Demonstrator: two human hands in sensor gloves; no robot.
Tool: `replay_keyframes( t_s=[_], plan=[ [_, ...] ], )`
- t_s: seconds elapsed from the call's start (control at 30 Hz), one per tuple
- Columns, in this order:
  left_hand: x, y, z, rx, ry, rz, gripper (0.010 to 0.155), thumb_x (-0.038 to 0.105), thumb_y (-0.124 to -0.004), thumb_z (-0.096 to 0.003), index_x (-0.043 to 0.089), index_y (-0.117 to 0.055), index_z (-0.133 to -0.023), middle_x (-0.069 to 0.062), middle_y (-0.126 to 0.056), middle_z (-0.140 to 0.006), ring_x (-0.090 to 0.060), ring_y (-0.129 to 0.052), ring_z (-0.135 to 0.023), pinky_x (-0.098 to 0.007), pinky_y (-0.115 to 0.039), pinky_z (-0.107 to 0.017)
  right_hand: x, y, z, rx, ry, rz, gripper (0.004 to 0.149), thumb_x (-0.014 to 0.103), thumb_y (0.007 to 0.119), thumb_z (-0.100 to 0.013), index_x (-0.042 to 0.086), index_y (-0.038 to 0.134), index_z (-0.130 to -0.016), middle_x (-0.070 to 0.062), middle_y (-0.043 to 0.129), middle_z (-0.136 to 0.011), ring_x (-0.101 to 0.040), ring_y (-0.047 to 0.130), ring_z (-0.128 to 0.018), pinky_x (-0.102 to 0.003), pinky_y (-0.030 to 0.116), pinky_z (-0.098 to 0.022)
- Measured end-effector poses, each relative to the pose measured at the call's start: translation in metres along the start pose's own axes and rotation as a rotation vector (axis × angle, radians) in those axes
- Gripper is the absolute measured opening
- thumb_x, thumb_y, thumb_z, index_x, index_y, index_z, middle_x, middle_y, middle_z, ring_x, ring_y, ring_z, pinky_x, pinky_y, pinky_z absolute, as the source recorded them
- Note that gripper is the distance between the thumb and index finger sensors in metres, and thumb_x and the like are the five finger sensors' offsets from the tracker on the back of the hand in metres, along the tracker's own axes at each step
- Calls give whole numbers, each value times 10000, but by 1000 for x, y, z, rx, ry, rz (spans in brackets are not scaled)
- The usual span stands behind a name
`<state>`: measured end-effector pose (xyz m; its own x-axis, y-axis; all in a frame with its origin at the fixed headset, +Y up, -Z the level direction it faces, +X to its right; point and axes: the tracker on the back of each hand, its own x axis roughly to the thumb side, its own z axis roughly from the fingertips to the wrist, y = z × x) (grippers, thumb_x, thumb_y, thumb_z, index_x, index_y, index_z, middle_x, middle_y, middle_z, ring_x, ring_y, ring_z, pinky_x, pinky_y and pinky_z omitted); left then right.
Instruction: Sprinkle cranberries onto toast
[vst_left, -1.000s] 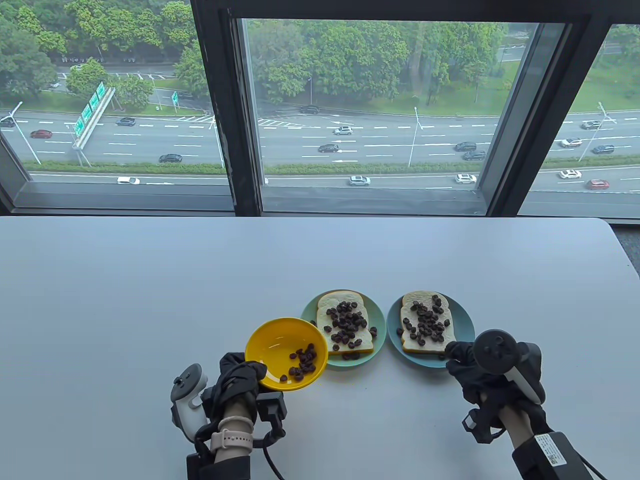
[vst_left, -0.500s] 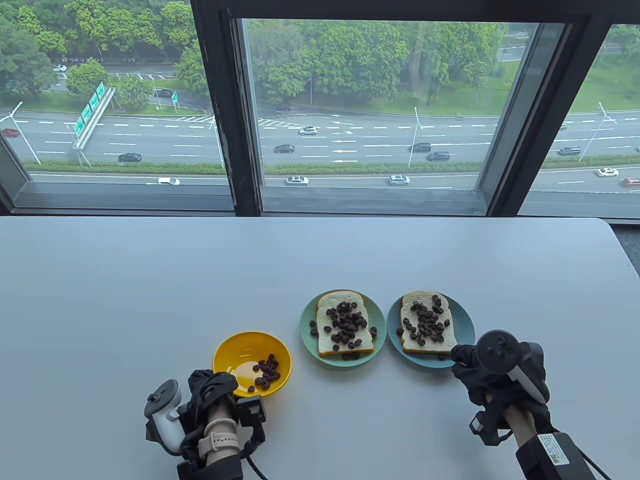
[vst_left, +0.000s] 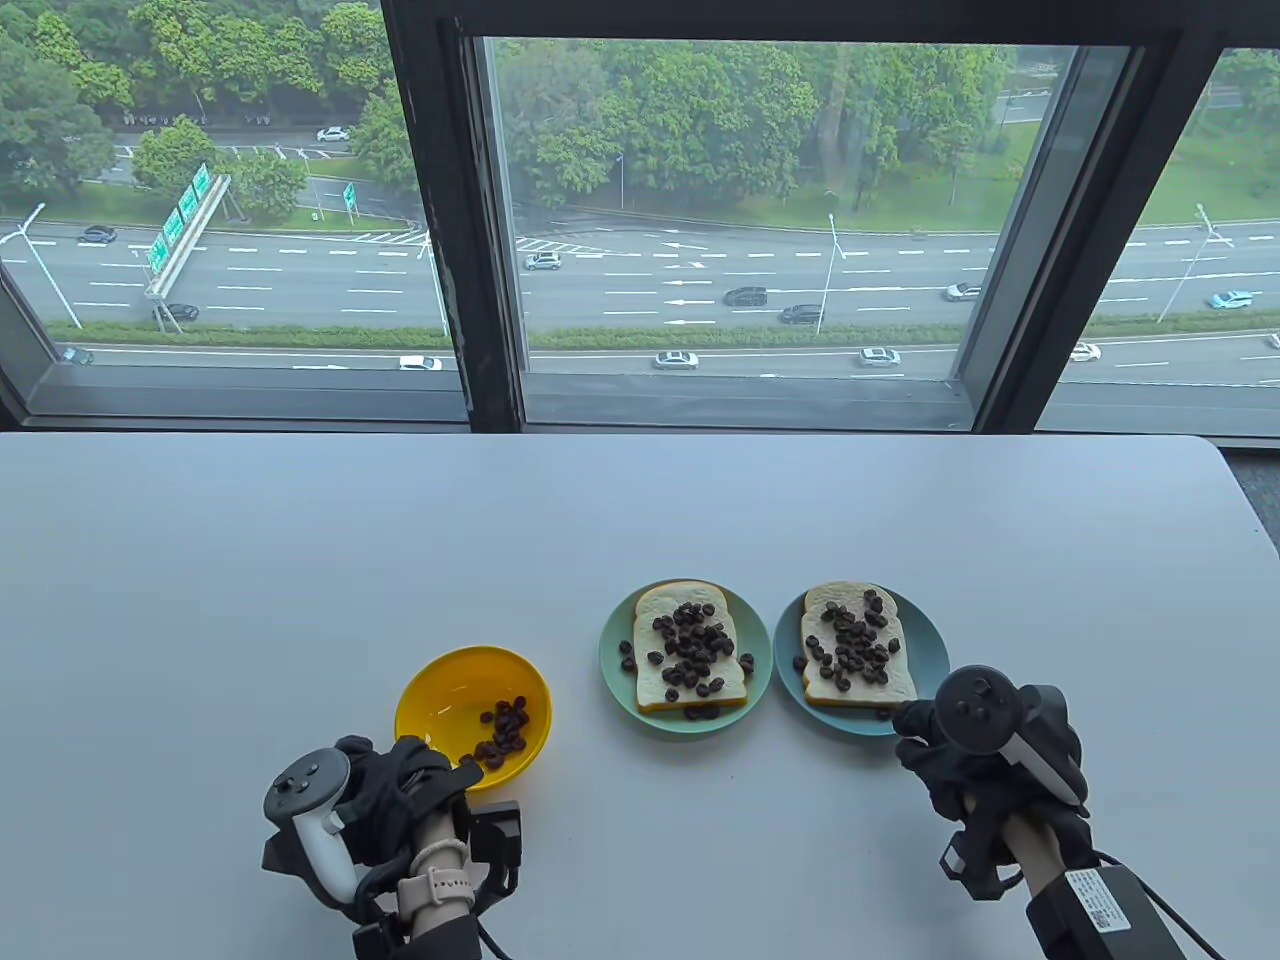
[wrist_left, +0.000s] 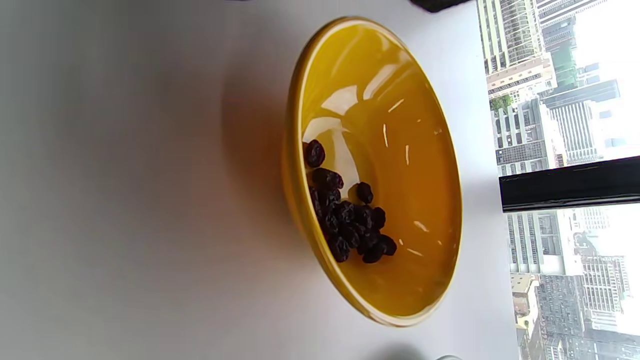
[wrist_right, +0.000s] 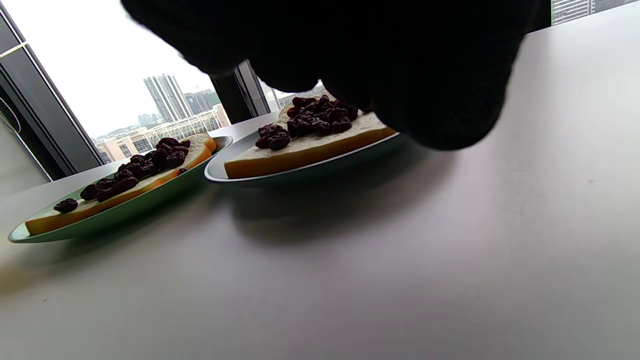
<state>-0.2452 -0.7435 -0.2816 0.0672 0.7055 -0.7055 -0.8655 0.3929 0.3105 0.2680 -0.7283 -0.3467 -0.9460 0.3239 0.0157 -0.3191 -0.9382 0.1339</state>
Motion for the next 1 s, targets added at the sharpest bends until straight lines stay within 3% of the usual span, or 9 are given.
replay_keyframes(
  t_s=[0.17, 0.27, 0.37, 0.53, 0.7, 0.77, 0.87, 1.0],
  plan=[
    [42, -28, 33, 79, -349, -296, 643, 477, -523, -606, 410, -16, -996, -21, 15, -1071, -268, -150, -1013, -481, -250, -842, 5, 0, -1, 10, -13, 26, 464, 379, 715, -376, 257, 717, -824, -100, 731, -847, -304, 884, -664, -273, 913, -389],
    [63, -55, 60, 56, -589, -408, 629, 460, -532, -607, 393, -53, -1009, -34, -44, -1083, -284, -199, -1011, -492, -286, -833, 7, 0, -2, 10, -14, 22, 466, 382, 713, -377, 259, 712, -827, -98, 727, -850, -300, 887, -664, -273, 912, -393],
    [77, -87, 80, -7, -702, -423, 616, 451, -547, -601, 370, -106, -1023, -55, -102, -1089, -301, -258, -1002, -492, -369, -823, 10, -2, -2, -1, -10, -8, 465, 383, 712, -378, 261, 712, -827, -97, 727, -851, -298, 883, -669, -272, 912, -395],
    [89, -152, 100, -162, -784, -367, 608, 434, -594, -566, 314, -216, -1027, -100, -230, -1071, -334, -380, -952, -508, -477, -755, 15, 0, 0, -12, 6, -65, 467, 387, 707, -382, 264, 703, -832, -93, 719, -856, -296, 878, -675, -271, 909, -400],
    [75, -216, 108, -326, -750, -331, 600, 410, -633, -535, 300, -303, -1024, -111, -317, -1062, -345, -450, -929, -518, -524, -724, 19, 1, 2, -6, -20, -21, 469, 391, 707, -381, 268, 701, -833, -89, 718, -859, -292, 877, -680, -269, 908, -403],
    [65, -229, 102, -369, -720, -331, 599, 399, -654, -517, 284, -352, -1022, -128, -367, -1052, -358, -491, -908, -527, -551, -699, 18, 1, 2, -4, -14, -25, 470, 391, 706, -381, 267, 699, -834, -89, 717, -859, -292, 875, -681, -270, 907, -404],
    [52, -231, 90, -437, -662, -288, 588, 367, -669, -509, 253, -395, -1016, -154, -399, -1041, -387, -502, -891, -555, -546, -681, 15, 2, 1, -2, -12, -21, 469, 390, 706, -381, 265, 701, -834, -91, 717, -858, -294, 877, -678, -272, 907, -402],
    [46, -218, 79, -365, -677, -355, 587, 360, -679, -503, 226, -427, -1016, -172, -420, -1037, -408, -509, -883, -573, -543, -669, 15, 2, -1, -13, 0, -22, 469, 388, 706, -381, 264, 699, -834, -92, 716, -858, -294, 876, -679, -271, 907, -402]
  ],
)
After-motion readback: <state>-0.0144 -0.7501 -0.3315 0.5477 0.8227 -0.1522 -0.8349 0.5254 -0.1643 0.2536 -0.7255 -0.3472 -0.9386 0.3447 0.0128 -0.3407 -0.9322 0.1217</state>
